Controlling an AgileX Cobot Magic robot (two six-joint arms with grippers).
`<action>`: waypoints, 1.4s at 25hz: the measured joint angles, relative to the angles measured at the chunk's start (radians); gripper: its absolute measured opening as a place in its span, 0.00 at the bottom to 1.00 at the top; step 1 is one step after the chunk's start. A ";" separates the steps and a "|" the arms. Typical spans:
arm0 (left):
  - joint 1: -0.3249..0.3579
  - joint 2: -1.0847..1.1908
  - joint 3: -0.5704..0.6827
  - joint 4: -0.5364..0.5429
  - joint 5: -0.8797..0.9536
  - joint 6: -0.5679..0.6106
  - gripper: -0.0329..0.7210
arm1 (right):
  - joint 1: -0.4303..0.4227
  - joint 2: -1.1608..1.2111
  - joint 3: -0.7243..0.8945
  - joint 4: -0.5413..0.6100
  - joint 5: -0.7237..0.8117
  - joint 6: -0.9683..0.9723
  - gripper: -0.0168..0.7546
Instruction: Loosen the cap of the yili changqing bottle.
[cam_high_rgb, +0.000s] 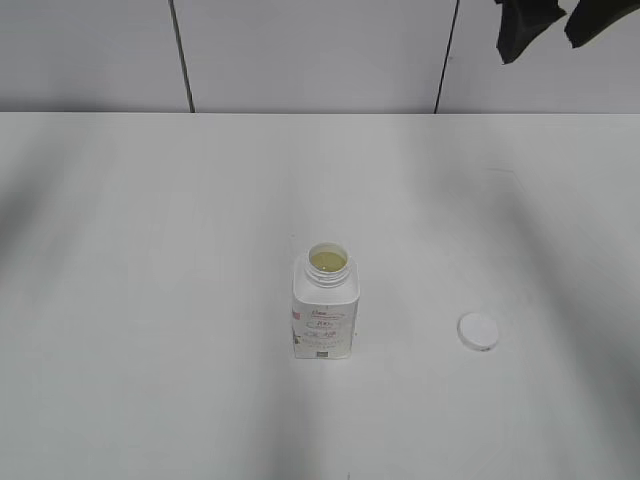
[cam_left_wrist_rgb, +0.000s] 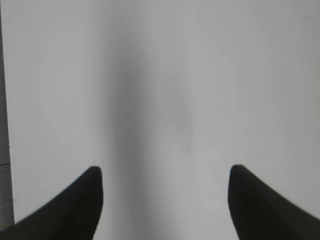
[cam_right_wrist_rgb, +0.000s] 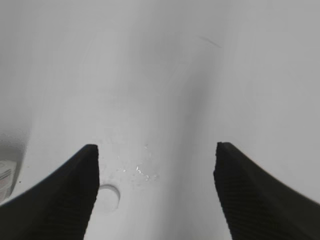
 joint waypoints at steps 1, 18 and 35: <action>0.001 0.000 0.000 0.007 0.000 0.000 0.68 | -0.011 0.000 0.000 -0.001 0.000 -0.006 0.76; 0.001 0.000 0.000 0.007 -0.011 0.008 0.68 | -0.314 -0.043 0.055 0.015 0.000 -0.087 0.76; 0.001 -0.002 0.215 -0.057 0.000 0.011 0.68 | -0.338 -0.500 0.491 0.039 0.001 -0.097 0.76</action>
